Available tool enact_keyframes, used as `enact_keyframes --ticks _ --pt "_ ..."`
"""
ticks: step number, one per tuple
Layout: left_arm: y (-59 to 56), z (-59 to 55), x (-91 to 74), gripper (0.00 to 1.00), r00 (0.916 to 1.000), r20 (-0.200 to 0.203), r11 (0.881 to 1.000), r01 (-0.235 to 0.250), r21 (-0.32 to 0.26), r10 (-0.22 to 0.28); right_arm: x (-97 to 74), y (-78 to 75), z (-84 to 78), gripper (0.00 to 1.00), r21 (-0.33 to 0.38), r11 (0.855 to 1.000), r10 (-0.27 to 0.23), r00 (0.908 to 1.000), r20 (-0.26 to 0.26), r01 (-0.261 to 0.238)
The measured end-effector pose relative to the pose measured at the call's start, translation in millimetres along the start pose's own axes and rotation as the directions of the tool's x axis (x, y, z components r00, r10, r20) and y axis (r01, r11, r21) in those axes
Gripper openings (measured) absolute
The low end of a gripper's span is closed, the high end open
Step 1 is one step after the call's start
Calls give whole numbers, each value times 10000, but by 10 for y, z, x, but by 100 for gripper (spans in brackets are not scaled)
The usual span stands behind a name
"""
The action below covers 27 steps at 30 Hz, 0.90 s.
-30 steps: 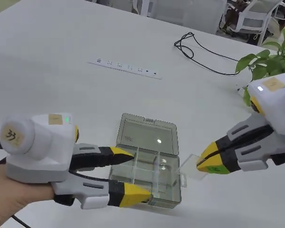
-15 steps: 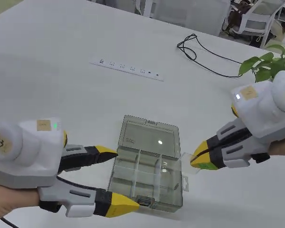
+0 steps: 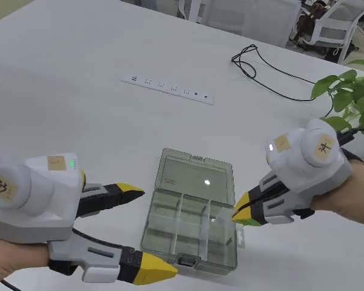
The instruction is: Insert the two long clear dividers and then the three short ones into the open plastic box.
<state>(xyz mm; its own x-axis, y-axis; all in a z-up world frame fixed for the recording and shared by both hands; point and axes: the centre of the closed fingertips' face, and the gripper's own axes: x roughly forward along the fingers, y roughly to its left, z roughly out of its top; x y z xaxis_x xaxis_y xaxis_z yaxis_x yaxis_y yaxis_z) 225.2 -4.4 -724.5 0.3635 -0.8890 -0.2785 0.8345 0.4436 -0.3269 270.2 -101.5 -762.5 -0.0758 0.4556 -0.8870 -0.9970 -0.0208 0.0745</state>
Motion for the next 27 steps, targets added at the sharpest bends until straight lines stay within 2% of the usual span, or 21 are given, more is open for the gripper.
enact_keyframes --ticks 27 --pt "-16 1 6 88 9998 179 9999 -41 -139 43 198 -15 -102 2 102 9998 185 9993 -319 -182"
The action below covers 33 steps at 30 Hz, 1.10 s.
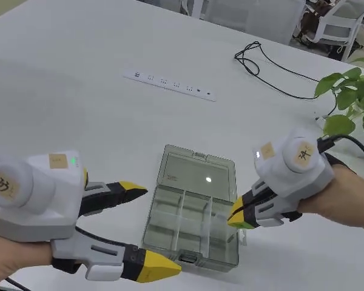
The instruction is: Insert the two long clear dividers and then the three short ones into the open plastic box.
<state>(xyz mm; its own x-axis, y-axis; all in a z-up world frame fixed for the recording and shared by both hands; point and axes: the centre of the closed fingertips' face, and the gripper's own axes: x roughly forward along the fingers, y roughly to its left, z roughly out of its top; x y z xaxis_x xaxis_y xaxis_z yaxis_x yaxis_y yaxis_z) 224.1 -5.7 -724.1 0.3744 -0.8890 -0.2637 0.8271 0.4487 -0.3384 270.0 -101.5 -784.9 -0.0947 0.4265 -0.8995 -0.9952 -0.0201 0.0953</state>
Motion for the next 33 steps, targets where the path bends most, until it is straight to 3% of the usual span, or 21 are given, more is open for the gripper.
enact_keyframes --ticks 17,33 --pt "-4 -4 -4 89 10000 -5 10000 -48 -47 48 134 -18 -58 2 95 9999 -138 9993 342 135" --pt "2 -15 -10 89 10000 -28 10000 -77 -51 76 247 -17 -99 2 -77 9995 -317 9993 190 318"
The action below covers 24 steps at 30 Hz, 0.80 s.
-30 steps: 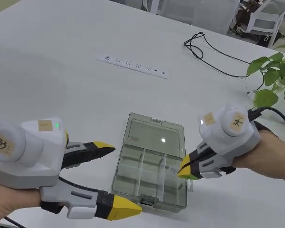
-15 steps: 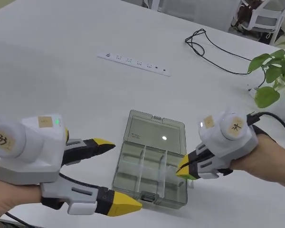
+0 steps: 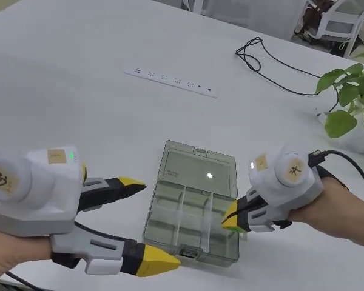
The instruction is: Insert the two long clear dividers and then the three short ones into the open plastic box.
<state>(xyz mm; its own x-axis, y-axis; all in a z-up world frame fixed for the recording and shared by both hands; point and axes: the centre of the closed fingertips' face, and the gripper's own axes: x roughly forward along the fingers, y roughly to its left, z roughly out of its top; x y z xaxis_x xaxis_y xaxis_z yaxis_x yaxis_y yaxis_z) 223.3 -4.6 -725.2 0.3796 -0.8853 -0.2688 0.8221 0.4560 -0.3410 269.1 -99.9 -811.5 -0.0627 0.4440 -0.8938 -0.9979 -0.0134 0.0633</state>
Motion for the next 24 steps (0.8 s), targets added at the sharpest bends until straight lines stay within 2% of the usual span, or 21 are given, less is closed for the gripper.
enact_keyframes --ticks 19,24 --pt "3 15 4 88 10000 9 10000 45 14 -45 59 -5 -35 2 -432 9991 24 9996 -276 -36" --pt "-3 15 6 88 10000 10 10000 63 16 -63 59 -15 -31 2 -358 9990 241 9992 -320 -253"
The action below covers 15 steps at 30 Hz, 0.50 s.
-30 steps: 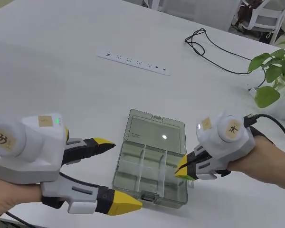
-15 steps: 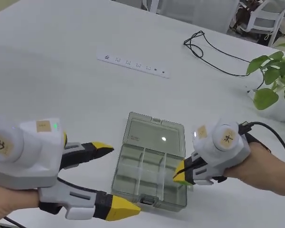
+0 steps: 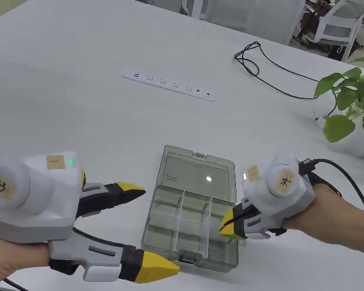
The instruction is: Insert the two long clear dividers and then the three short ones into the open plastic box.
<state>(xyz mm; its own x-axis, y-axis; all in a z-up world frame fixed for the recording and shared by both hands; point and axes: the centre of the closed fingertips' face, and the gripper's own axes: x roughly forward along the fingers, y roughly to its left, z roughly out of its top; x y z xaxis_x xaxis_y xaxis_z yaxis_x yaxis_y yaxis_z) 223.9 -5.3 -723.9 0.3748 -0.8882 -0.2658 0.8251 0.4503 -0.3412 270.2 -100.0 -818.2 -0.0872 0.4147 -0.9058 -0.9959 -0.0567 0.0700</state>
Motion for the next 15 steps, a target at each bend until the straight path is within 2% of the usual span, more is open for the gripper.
enact_keyframes --ticks 4,8,15 --pt "-5 16 1 88 10000 38 10000 3 9 -3 6 1 -1 2 93 9995 310 9994 -160 -308" --pt "-10 26 1 87 10000 62 10000 8 22 -8 4 5 -4 3 715 9936 871 9962 12 -869" --pt "-35 32 17 87 9999 95 10000 96 24 -97 6 12 -5 4 1278 9814 1418 9897 200 -1432"
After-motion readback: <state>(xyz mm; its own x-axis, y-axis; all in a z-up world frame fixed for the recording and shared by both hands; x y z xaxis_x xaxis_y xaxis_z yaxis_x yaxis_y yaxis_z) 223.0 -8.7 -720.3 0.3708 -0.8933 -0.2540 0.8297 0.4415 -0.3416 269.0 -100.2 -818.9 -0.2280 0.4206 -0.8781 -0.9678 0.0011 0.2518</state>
